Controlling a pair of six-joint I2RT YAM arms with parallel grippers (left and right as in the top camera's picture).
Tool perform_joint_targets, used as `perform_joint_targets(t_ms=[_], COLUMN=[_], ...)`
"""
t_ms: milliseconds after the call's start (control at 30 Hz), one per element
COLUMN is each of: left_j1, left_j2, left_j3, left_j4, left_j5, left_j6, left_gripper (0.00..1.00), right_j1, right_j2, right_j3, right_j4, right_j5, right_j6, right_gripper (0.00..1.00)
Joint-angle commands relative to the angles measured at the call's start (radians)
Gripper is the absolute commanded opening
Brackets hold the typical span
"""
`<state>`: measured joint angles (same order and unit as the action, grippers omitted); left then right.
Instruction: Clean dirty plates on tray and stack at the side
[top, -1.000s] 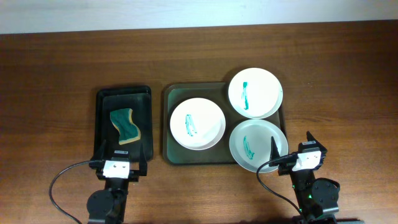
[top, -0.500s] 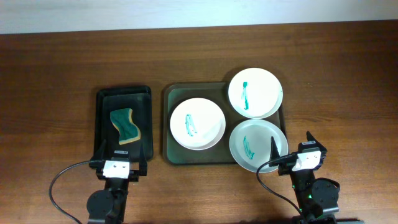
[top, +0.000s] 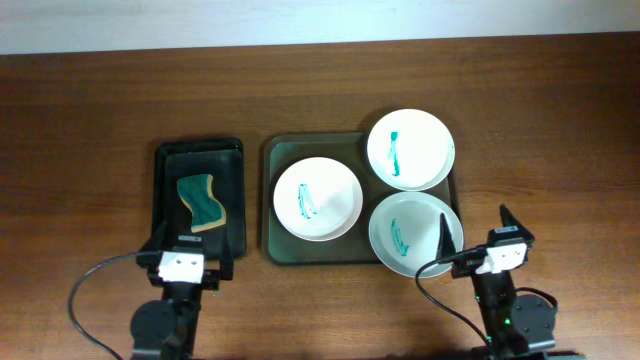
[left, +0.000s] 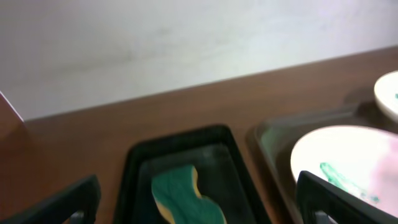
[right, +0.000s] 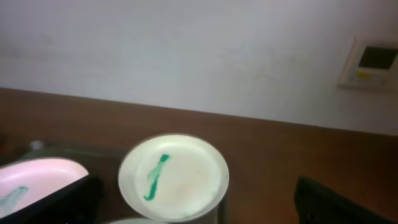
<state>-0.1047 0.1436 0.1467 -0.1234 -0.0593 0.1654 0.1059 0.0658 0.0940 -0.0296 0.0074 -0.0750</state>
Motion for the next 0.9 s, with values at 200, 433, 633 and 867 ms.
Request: perform_joint_targets(t_ms=[200,433,633,867], left_j1=[-0.004,-0.004,-0.004,-0.004], left_j2=[0.500,0.971,1.274,1.445], left_j3=[0.553,1.146,1.440,1.442], left_j4=[-0.190,-0.676,-0.887,-0.922], left_j5=[0.012,0.014,0.083,0.275], left_j6=[0.017,0.016,0.016,-0.047], left_gripper=[0.99,0.99,0.99,0.99], right_j1=[0.005,0.005,0.005,0.005], right_j2=[0.393,0.834,1.192,1.432], right_j3=[0.495,0.912,1.194,1.226], right_j4=[-0.250,-0.620,-0.903,-0.932], right_j5=[-0.042,-0.092,-0.223,-0.562], right_j6=[0.005,0.005,0.005,-0.006], right_gripper=[0.98,0.98,0.98,0.99])
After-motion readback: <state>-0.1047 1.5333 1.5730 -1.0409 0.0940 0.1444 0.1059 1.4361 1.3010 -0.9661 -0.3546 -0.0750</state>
